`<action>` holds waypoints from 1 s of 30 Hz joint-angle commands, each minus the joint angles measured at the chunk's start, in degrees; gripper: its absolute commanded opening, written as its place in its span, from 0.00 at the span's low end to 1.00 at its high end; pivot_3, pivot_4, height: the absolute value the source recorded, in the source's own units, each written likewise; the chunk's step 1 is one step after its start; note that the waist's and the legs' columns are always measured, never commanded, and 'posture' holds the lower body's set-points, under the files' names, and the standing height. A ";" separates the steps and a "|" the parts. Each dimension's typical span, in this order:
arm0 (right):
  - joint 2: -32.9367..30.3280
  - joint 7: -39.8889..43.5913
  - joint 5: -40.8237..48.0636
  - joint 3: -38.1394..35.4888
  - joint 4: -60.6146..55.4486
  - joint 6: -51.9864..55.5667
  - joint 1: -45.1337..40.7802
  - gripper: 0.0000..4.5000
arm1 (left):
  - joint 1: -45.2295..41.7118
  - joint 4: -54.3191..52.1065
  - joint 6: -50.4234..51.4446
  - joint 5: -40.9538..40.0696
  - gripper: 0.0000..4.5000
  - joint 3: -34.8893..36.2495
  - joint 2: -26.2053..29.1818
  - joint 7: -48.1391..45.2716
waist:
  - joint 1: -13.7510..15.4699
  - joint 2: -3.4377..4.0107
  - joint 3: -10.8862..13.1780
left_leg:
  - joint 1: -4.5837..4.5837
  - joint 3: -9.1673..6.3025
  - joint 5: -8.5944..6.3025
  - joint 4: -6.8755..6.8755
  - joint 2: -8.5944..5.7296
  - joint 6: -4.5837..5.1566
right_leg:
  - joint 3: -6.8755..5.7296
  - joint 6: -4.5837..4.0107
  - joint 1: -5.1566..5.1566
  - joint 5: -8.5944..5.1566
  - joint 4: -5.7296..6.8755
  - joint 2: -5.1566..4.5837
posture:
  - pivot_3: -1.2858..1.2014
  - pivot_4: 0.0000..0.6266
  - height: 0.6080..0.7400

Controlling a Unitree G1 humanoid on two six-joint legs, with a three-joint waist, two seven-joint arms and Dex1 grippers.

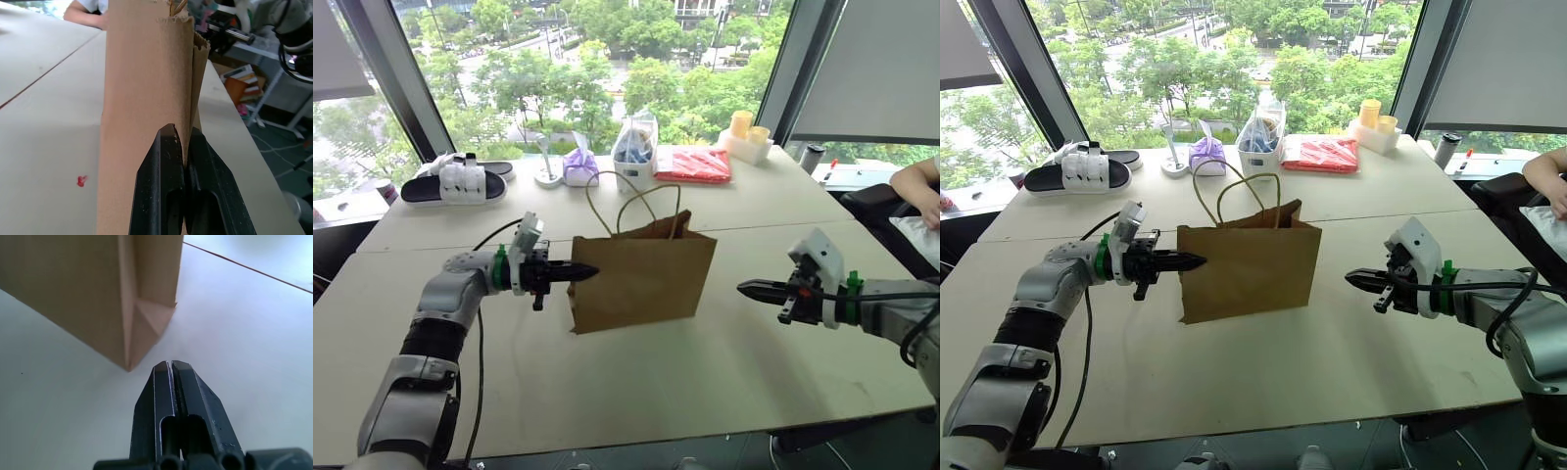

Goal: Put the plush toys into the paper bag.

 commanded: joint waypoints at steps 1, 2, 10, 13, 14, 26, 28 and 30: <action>-1.60 0.53 0.61 -1.15 -1.20 -0.88 -1.59 0.00 | -2.48 5.44 -6.21 3.54 0.01 -1.27 -0.31 -3.95 | -0.04 0.00 0.00 | 0.00 0.00 0.00 -0.01 0.00 0.00 | 0.00 0.00 0.00 0.00 0.00 0.00 | 0.52 0.24 1.00; -1.78 0.66 0.67 -0.71 -1.54 -0.99 -1.97 0.00 | -2.89 7.61 -8.42 4.54 0.01 -1.81 -0.33 -4.47 | -0.09 0.00 0.00 | 0.00 0.00 0.00 -0.01 0.00 0.00 | 0.00 0.00 -0.01 0.00 0.01 0.00 | 0.52 0.24 1.00; -1.87 0.44 1.01 0.83 -2.60 -0.44 -3.46 0.00 | -3.93 15.92 -23.86 12.65 0.01 -2.52 -1.22 -1.06 | 0.07 -0.01 -0.01 | 0.01 -0.01 0.00 0.01 0.02 0.01 | -0.01 0.01 0.00 0.00 0.01 -0.01 | 0.52 0.24 1.00; -1.99 0.44 1.37 1.31 -3.01 -0.25 -4.42 0.00 | -3.21 15.57 -24.84 11.81 0.01 -1.37 -0.86 -2.57 | -0.01 -0.01 -0.01 | 0.01 -0.01 -0.01 0.03 0.01 0.01 | -0.01 0.01 0.02 0.00 0.01 -0.01 | 0.52 0.24 1.00; -2.05 0.43 1.44 1.53 -3.04 -0.24 -4.72 0.00 | -2.96 15.26 -25.21 11.50 0.01 -1.01 -0.66 -2.89 | -0.03 -0.01 -0.01 | 0.01 -0.01 -0.01 0.03 0.01 0.01 | -0.01 0.01 0.01 0.00 0.01 -0.01 | 0.52 0.24 1.00; -2.35 1.42 0.59 4.42 -0.49 -1.16 -7.96 0.00 | 1.79 -1.88 -20.06 7.33 0.01 2.96 2.22 0.07 | -0.12 -0.01 -0.01 | 0.01 -0.03 -0.01 0.02 0.05 0.01 | -0.01 0.01 -0.02 0.00 0.05 -0.01 | 0.52 0.24 1.00; -2.18 1.46 0.39 4.81 -0.11 -1.38 -8.24 0.00 | 2.30 -3.11 -18.96 7.59 0.01 2.91 2.59 0.86 | -0.05 -0.01 -0.01 | 0.00 -0.03 -0.01 0.03 0.04 0.01 | -0.01 0.01 -0.01 0.00 0.05 -0.01 | 0.52 0.24 1.00; -1.83 1.53 0.23 5.36 0.27 -1.68 -8.59 0.00 | 3.31 -3.87 -18.63 8.00 0.01 2.75 2.49 1.76 | -0.07 0.00 -0.01 | 0.00 -0.03 -0.01 0.03 0.04 0.01 | -0.02 0.01 -0.01 0.00 0.05 -0.01 | 0.52 0.24 1.00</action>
